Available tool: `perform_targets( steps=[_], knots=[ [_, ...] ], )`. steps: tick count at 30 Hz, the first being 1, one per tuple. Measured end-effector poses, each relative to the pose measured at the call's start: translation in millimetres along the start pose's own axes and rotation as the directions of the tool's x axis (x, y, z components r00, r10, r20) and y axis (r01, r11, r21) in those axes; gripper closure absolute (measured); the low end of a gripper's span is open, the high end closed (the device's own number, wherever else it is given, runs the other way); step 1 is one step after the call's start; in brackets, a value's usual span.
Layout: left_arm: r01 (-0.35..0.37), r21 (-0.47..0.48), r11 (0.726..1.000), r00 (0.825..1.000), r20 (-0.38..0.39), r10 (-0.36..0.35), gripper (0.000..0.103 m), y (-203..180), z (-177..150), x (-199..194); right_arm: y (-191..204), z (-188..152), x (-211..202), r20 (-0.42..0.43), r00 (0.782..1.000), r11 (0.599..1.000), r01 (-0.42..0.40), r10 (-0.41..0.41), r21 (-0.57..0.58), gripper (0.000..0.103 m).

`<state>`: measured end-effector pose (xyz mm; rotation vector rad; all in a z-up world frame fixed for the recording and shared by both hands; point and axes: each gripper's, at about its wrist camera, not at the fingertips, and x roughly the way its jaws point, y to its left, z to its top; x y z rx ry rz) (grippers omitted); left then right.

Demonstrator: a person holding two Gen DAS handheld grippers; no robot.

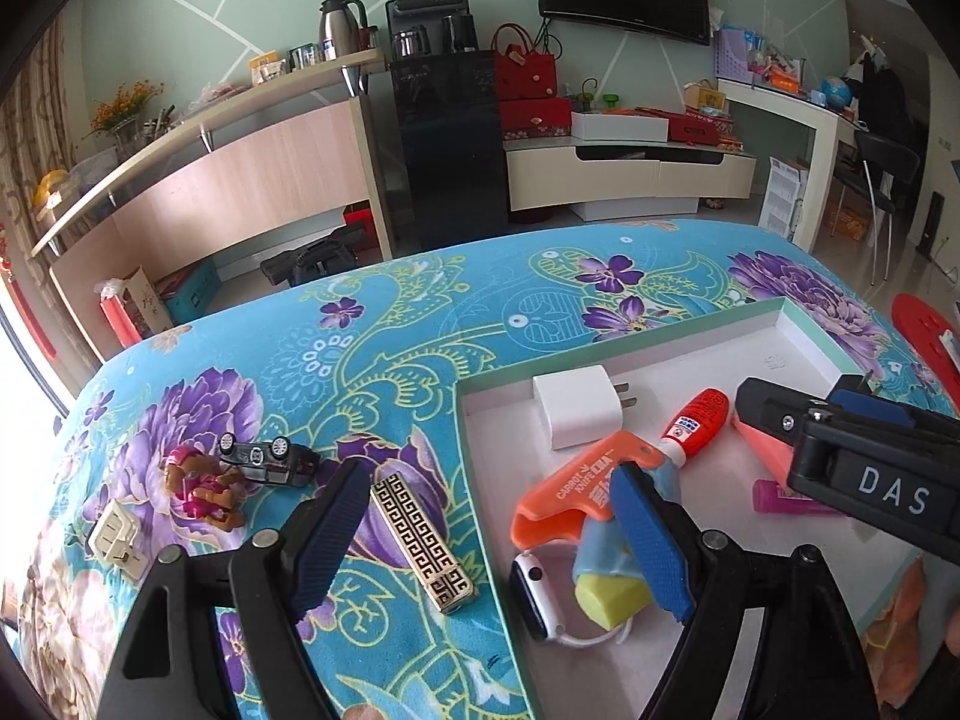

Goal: Organize rigid objects
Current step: 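Release the glue bottle in the tray with the right tool while the left tool lowers the carrot knife there, then grasp the gold patterned bar with the right tool while the left tool grasps the white plastic holder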

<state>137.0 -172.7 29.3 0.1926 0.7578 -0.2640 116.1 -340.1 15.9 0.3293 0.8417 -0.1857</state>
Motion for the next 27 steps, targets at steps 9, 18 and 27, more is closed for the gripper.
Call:
perform_targets(
  steps=[9, 18, 27],
  knots=[
    [-0.116, -0.152, 0.982, 0.993, -0.038, 0.111, 0.018, 60, -6, -1, 6, -1, 0, 0.001, 1.0, 1.0, -0.029, 0.029, 0.002, 0.022],
    [-0.213, -0.338, 0.917, 0.977, -0.067, 0.202, 0.007, 120, -18, -9, 45, -8, 6, -0.016, 0.996, 0.993, -0.084, 0.083, -0.086, 0.022],
    [-0.33, -0.481, 0.812, 0.944, -0.149, 0.295, 0.0, 171, -39, -11, 98, -23, 14, -0.012, 0.989, 0.97, -0.146, 0.147, -0.194, 0.008]
  ],
)
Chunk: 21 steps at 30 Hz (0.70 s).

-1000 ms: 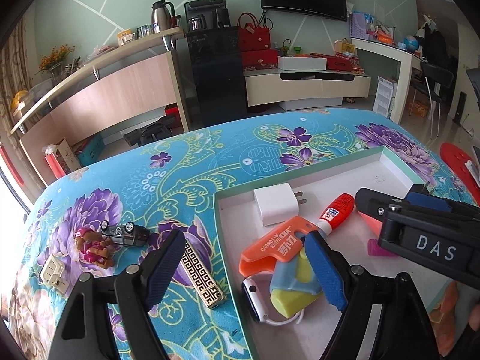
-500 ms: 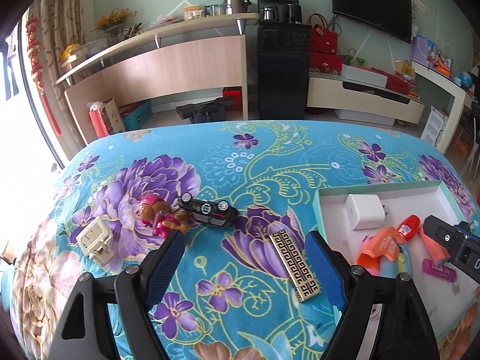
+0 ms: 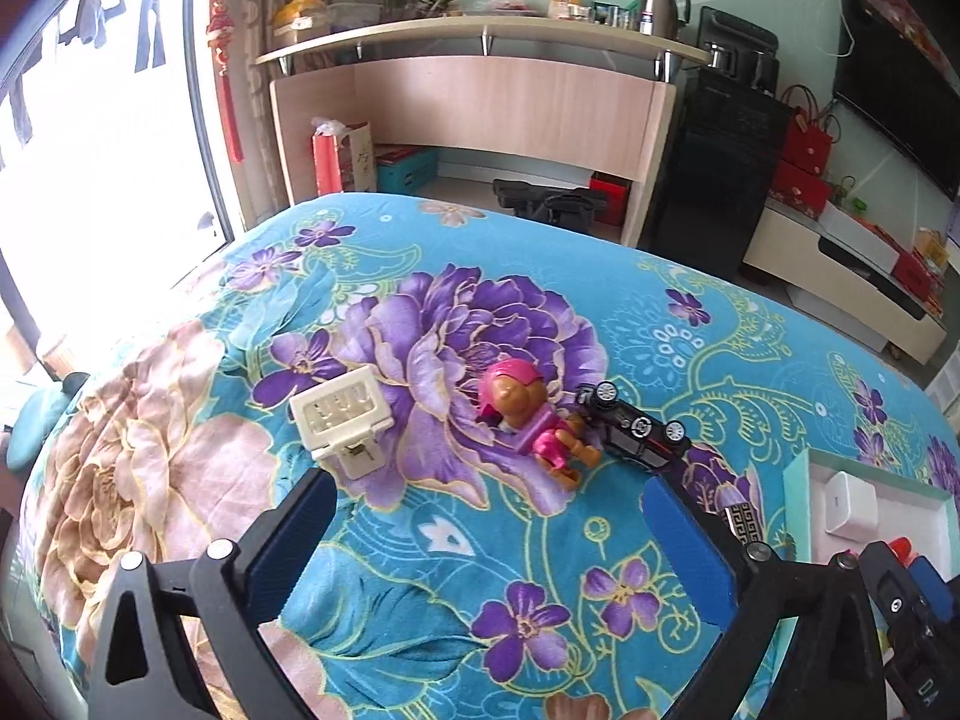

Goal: Organize rigid objects
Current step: 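Grasp the gold patterned bar with the right tool while the left tool grasps the white plastic holder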

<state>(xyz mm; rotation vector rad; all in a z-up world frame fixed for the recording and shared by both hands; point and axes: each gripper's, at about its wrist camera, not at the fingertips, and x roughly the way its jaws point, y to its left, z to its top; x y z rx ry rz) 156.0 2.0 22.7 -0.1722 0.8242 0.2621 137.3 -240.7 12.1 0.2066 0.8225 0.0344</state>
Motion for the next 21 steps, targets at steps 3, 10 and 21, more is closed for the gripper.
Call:
perform_targets(
  steps=[3, 10, 21],
  knots=[
    [-0.026, -0.038, 0.999, 1.0, -0.006, 0.026, 0.0, 16, 1, 3, 18, -1, 4, 0.001, 0.999, 0.999, -0.036, 0.036, -0.033, 0.008],
    [-0.059, -0.109, 0.992, 0.998, -0.018, 0.057, 0.0, 53, 5, 11, 50, -3, 9, 0.026, 0.999, 0.995, -0.02, 0.023, -0.096, 0.0],
    [-0.088, -0.209, 0.974, 0.996, -0.038, 0.081, 0.0, 107, 13, 27, 86, -6, 4, 0.103, 0.995, 0.98, 0.007, 0.014, -0.198, 0.0]
  ],
)
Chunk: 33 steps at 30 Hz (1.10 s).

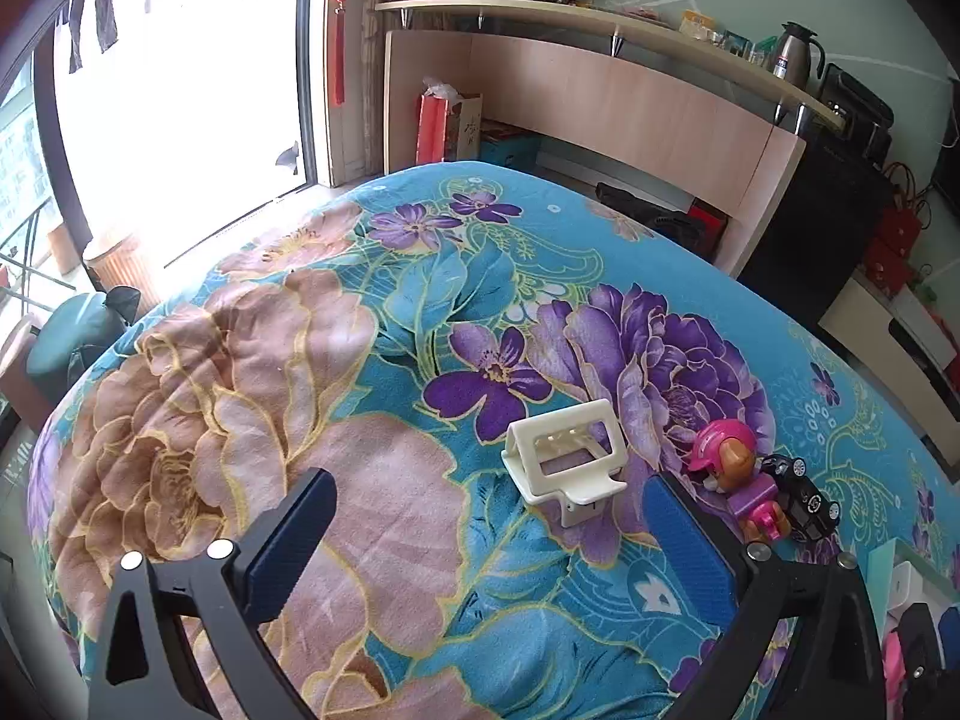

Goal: Organize rigid objects
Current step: 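Grasp the gold patterned bar with the right tool while the left tool grasps the white plastic holder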

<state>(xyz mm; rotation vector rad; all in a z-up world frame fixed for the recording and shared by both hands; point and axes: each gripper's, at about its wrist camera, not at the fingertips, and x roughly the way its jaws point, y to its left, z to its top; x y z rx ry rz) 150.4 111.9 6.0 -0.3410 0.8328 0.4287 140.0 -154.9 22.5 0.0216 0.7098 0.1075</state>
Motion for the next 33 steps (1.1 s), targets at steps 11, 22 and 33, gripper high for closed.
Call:
perform_targets(
  steps=[11, 22, 33],
  knots=[
    [0.063, 0.019, 0.998, 0.998, -0.02, -0.063, 0.0, -9, 9, 31, 13, 7, 20, -0.046, 0.999, 1.0, -0.005, 0.004, -0.029, 0.001],
    [0.063, 0.02, 0.998, 0.998, -0.01, -0.063, 0.0, -12, 6, 50, 26, -9, 53, -0.179, 0.981, 0.993, 0.057, -0.076, -0.106, 0.032],
    [0.055, 0.054, 0.997, 0.998, 0.007, -0.055, 0.017, -19, 4, 56, 28, -7, 47, -0.178, 0.982, 0.992, 0.046, -0.067, -0.122, 0.051]
  ],
)
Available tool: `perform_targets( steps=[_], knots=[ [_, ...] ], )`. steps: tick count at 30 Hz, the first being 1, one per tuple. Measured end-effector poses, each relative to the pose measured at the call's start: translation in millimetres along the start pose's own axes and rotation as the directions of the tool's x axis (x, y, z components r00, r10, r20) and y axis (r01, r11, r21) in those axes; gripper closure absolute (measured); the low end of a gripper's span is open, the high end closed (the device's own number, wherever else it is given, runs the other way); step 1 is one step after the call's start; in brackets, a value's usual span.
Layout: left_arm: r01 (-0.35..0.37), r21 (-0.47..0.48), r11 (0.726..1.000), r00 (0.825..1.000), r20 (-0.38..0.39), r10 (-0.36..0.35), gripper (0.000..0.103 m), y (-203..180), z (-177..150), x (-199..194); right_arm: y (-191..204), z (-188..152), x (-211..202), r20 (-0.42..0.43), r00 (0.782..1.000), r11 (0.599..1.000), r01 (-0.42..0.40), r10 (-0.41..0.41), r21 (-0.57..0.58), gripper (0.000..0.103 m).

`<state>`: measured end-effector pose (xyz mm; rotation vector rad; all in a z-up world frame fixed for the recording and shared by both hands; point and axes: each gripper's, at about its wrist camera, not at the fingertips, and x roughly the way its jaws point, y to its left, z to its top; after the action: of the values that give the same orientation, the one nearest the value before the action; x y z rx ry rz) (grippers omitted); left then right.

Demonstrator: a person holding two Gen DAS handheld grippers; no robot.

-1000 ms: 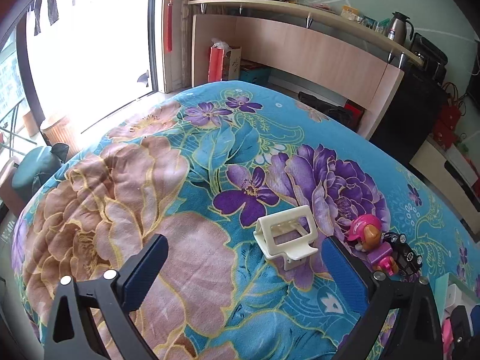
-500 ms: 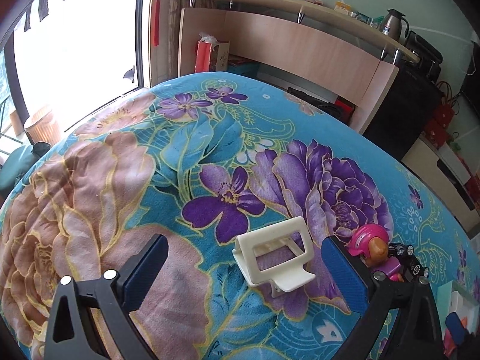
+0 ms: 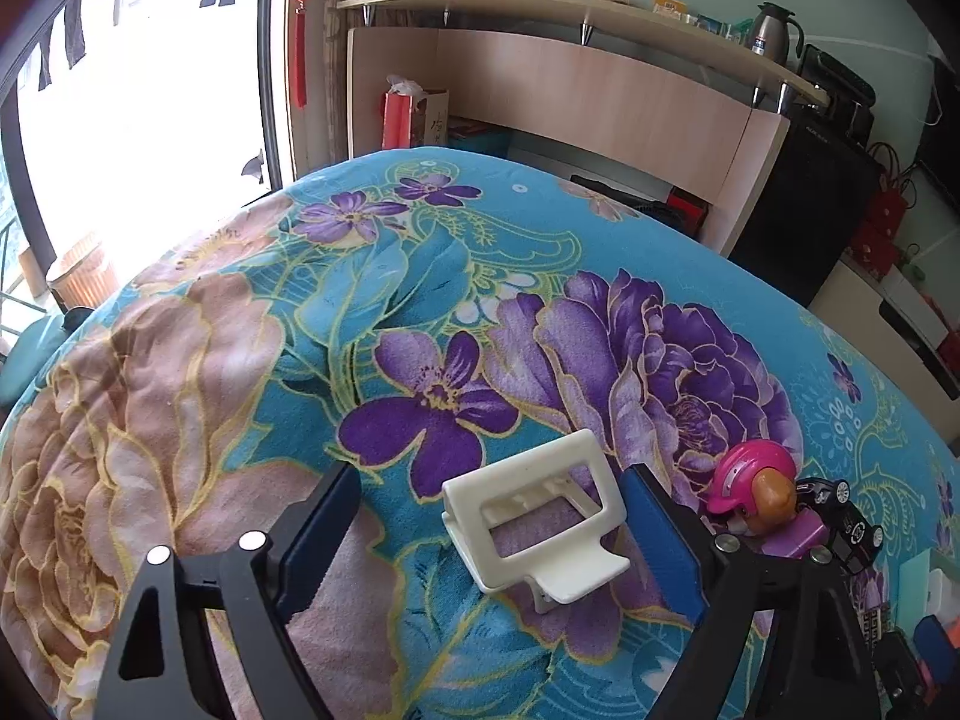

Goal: Organize rigid objects
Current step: 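Grasp the gold patterned bar with the right tool while the left tool grasps the white plastic holder, then lift and carry the gold bar and white holder over the tray with both tools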

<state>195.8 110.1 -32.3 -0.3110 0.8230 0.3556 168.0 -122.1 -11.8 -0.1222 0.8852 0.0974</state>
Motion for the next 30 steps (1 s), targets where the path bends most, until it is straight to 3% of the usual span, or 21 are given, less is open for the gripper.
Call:
perform_targets(
  steps=[4, 7, 21, 27, 30],
  knots=[
    [-0.002, 0.01, 1.0, 1.0, -0.004, 0.002, 0.027, -2, 0, 1, -1, 0, 0, -0.006, 1.0, 1.0, 0.005, -0.005, -0.003, 0.051],
    [-0.003, 0.019, 1.0, 1.0, -0.001, 0.003, 0.043, -4, -1, 1, -7, -2, 5, -0.025, 1.0, 1.0, -0.012, 0.013, 0.021, 0.051],
    [0.034, 0.098, 0.995, 0.998, -0.064, -0.028, 0.043, -13, -6, -13, -4, -7, 16, -0.076, 0.997, 1.0, 0.02, -0.02, -0.004, 0.066],
    [0.052, 0.12, 0.991, 0.995, -0.094, -0.041, 0.043, -18, -14, -27, -9, -7, 11, -0.086, 0.995, 0.998, -0.05, 0.054, 0.039, 0.069],
    [0.045, 0.142, 0.989, 0.995, -0.097, -0.031, 0.043, -21, -18, -34, -13, -8, 15, -0.11, 0.994, 0.999, -0.011, 0.016, 0.049, 0.071]
  ],
)
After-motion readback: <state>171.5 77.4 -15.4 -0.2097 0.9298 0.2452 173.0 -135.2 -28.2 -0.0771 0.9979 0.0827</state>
